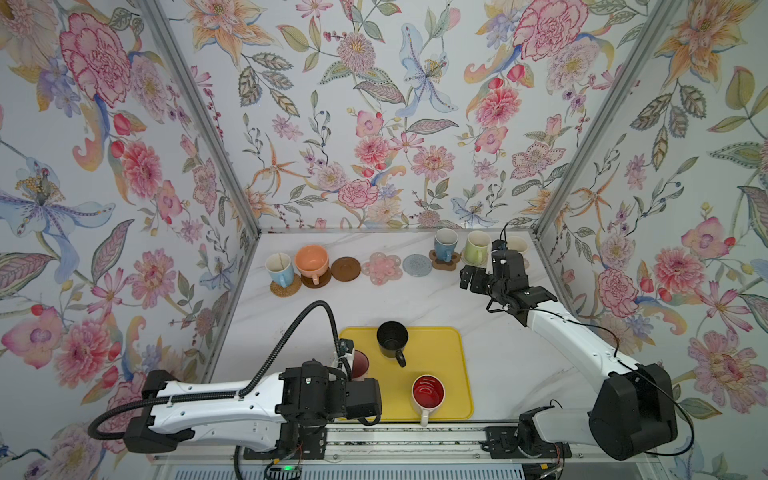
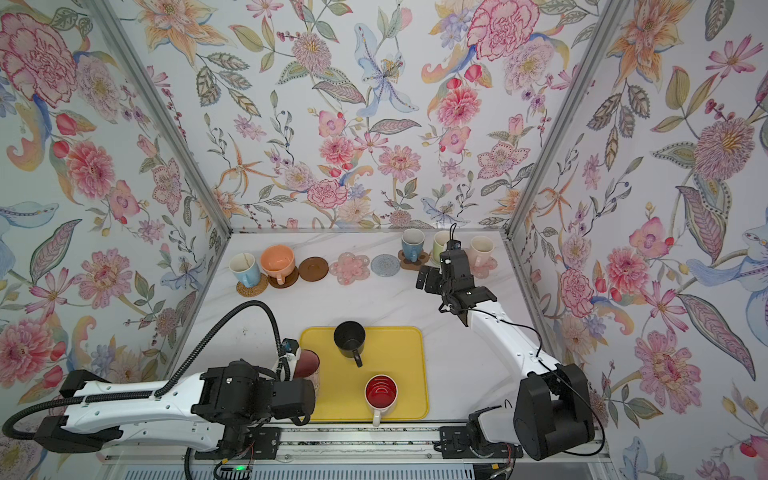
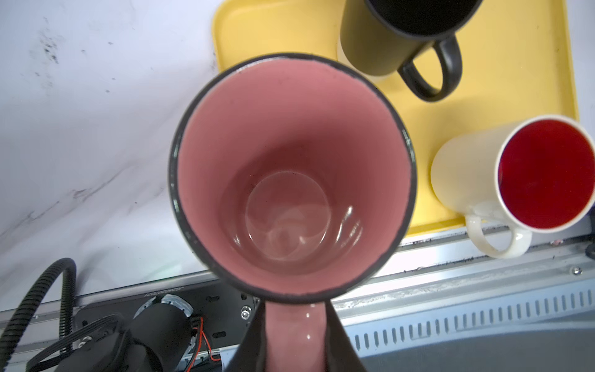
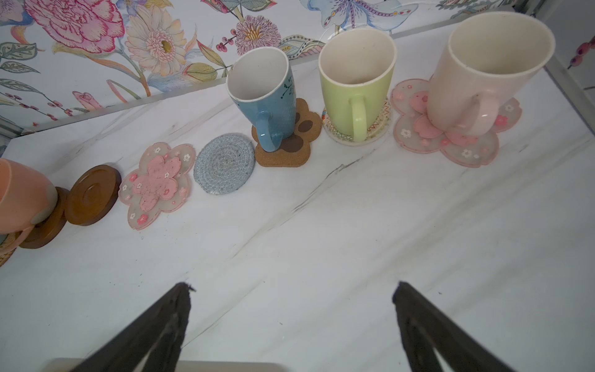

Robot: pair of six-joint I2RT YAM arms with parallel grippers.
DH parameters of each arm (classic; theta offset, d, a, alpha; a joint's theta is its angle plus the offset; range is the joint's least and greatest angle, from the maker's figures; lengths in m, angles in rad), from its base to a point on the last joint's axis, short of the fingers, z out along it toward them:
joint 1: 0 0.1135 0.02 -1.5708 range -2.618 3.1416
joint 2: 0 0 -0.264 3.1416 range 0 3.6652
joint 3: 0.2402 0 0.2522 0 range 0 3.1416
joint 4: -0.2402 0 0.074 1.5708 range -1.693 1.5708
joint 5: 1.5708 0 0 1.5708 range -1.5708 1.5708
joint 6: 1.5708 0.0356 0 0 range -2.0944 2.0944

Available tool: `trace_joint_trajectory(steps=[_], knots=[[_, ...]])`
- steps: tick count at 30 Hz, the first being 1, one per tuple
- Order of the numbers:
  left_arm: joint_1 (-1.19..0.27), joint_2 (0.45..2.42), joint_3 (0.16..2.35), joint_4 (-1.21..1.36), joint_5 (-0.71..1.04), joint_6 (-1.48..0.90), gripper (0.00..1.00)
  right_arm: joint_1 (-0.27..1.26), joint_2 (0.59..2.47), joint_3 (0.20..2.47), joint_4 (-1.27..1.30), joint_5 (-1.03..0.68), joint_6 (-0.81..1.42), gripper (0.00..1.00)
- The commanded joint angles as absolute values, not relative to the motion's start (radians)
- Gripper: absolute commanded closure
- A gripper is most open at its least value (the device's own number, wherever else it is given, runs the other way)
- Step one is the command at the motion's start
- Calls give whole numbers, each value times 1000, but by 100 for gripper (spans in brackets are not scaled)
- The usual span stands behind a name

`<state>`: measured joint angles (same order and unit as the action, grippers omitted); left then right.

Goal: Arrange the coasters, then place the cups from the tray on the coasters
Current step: 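Carry the pink mug farther from the robot toward the brown wooden saucer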

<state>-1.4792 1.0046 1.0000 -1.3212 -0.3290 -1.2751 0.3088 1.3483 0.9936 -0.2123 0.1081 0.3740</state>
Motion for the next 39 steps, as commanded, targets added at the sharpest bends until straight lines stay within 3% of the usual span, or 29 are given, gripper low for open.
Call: trace_joint_trajectory(steps=[1,6,13,25,39], knots=[[-1446,968,1032,-1368,-482,-1298,100,302,1361,1022,-217,102,356,1],[-1396,931,1050,-1333,-615,-1273,100,301,1357,1025,-221,105,356,1],[-1114,896,1061,-1035,-653,-889,100,301,1370,1035,-232,95,354,1],[-762,1121,1127,-563,-453,-450,100,301,1355,1038,-253,85,362,1],[-528,1445,1257,-292,-333,-283,100,302,1335,1054,-295,74,376,1]])
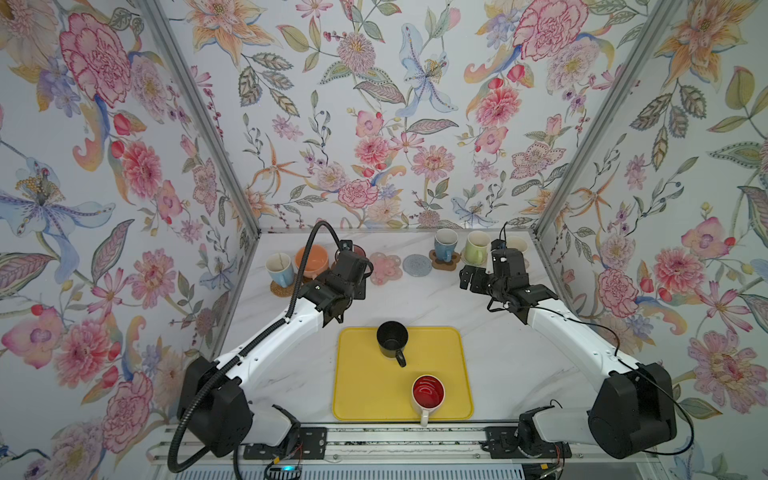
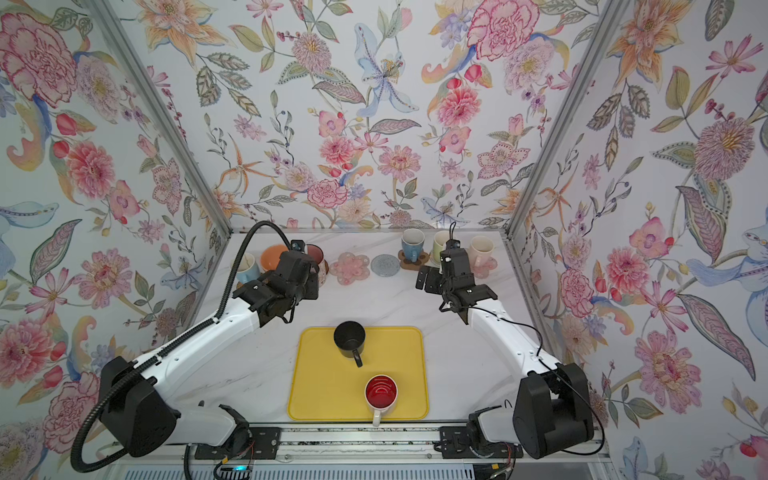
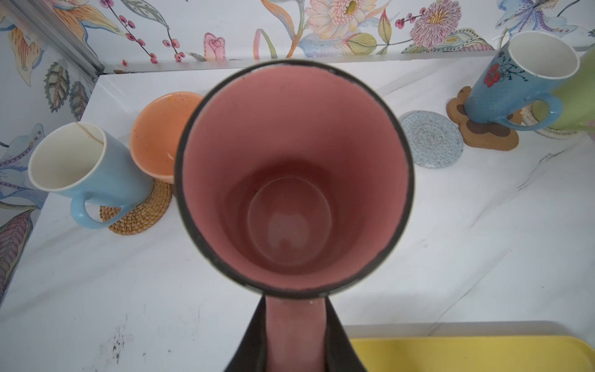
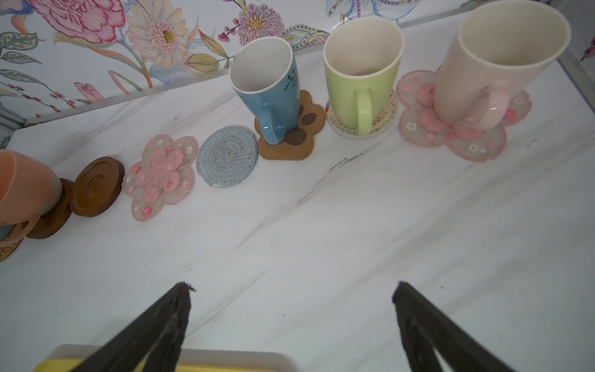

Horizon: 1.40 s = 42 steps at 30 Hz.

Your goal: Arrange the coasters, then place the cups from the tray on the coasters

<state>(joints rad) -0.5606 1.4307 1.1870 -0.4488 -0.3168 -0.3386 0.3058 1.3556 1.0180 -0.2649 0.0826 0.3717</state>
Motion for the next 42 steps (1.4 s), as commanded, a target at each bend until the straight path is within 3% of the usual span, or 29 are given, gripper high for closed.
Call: trace_joint_trajectory(steps=[1,19,42], knots=[[-514,1464,1266,-279,-321,-276,100,302,1335,1055,-300,75,375,1],[-395,1778,1417,-113,-249,-218,100,302,1332,1069,-340,78,393,1],[-331,1923,1502,-69,-218,-212,100,301,1339,1089,-360,76,406,1]])
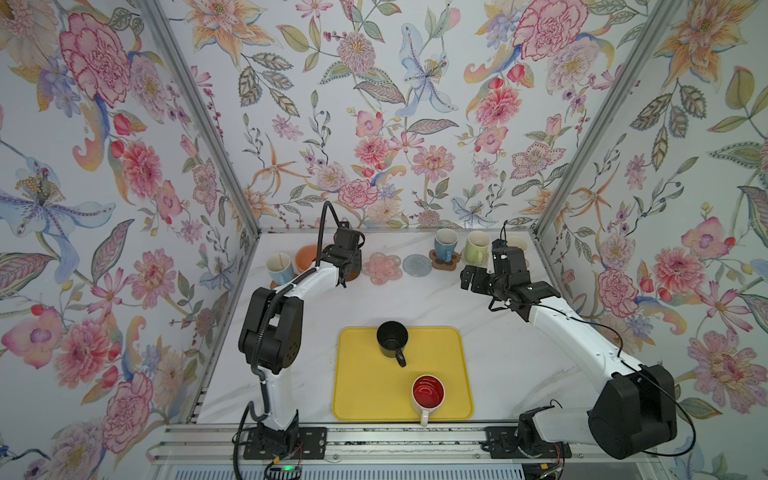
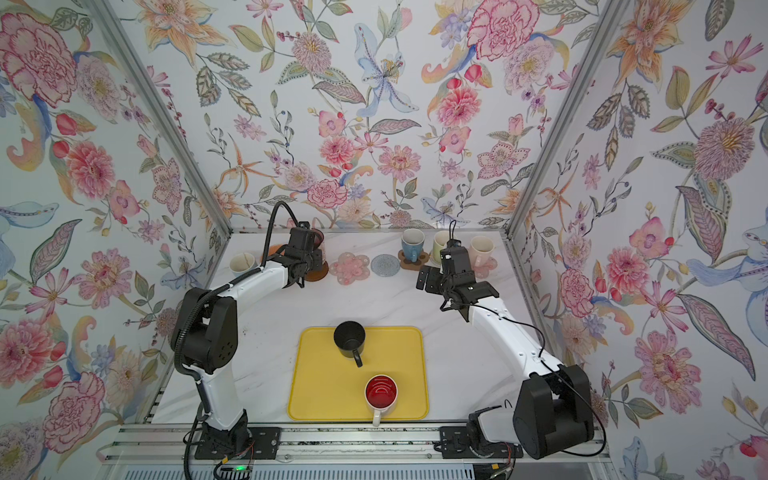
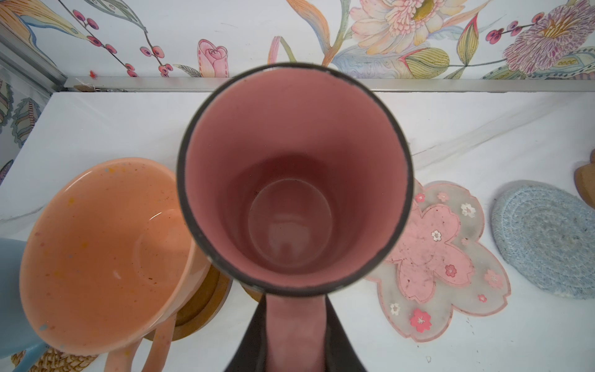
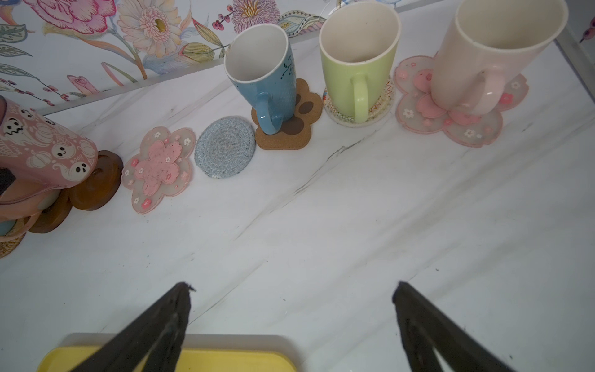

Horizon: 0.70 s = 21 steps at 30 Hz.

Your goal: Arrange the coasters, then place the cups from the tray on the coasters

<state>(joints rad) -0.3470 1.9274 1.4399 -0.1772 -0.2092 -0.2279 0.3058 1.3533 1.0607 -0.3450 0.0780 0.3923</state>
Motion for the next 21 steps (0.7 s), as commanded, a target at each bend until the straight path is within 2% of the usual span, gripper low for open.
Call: trace_joint_trajectory(steps=[1,21], knots=[[-330,1927,1503,-69,-216,-212,100,301,1341,1091,-360,76,407,1],[-315,1962,1506,-72,-207,-224,100,299,1351,1111,-373,81,405,1]])
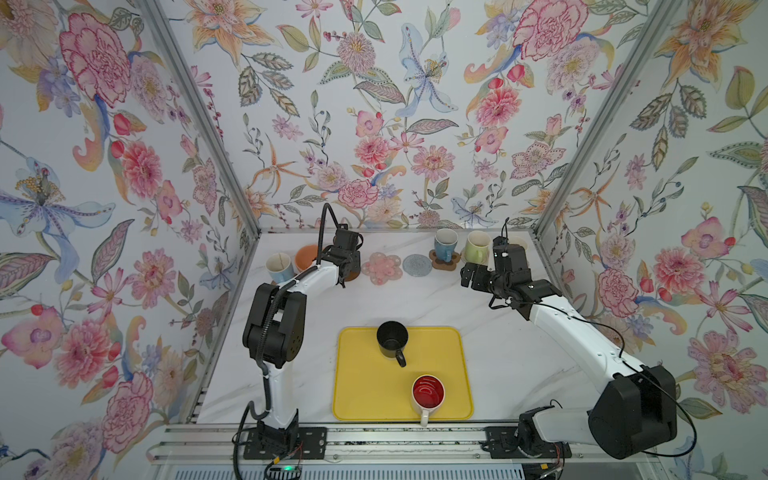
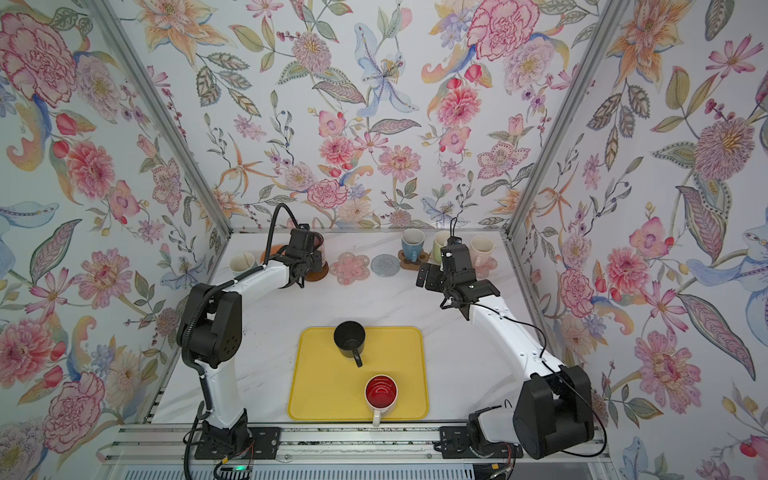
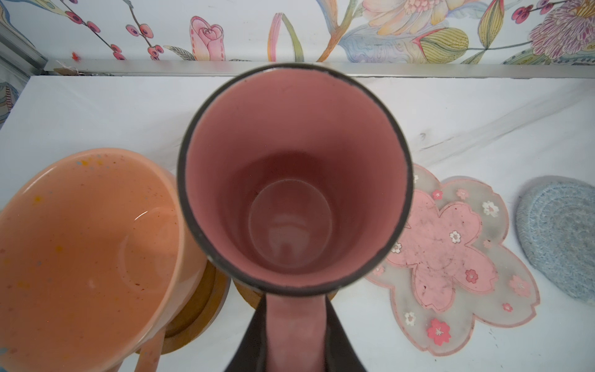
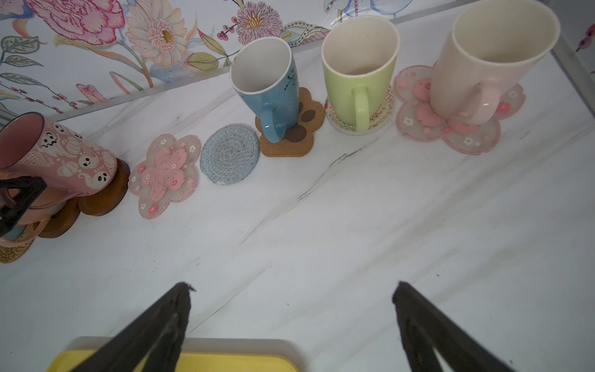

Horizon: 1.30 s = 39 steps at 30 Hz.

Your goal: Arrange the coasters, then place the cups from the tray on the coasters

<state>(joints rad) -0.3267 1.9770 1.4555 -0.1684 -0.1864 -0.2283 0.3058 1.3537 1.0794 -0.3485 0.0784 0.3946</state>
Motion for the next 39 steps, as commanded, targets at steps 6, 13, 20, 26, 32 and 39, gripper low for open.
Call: trace_joint_trajectory(steps=[6,13,20,26,32,39], knots=[[-314,1951,1483,-69,-207,-230,100,300,1359,1115,-373,77,405,1],[-314,1943,1467,-74,-210,-230,100,298,1360,1111,-373,76,405,1],[-314,1934,1446,-74,-215,-232,100,299,1360,1110,-373,75,405,1],[-312,1930,1433,-75,-216,-233,100,298,1361,1109,-373,75,406,1],[-311,1930,1428,-81,-216,-242,100,298,1358,1109,-373,76,406,1],[-306,1911,1400,-83,-221,-248,100,298,1362,1109,-373,74,408,1]])
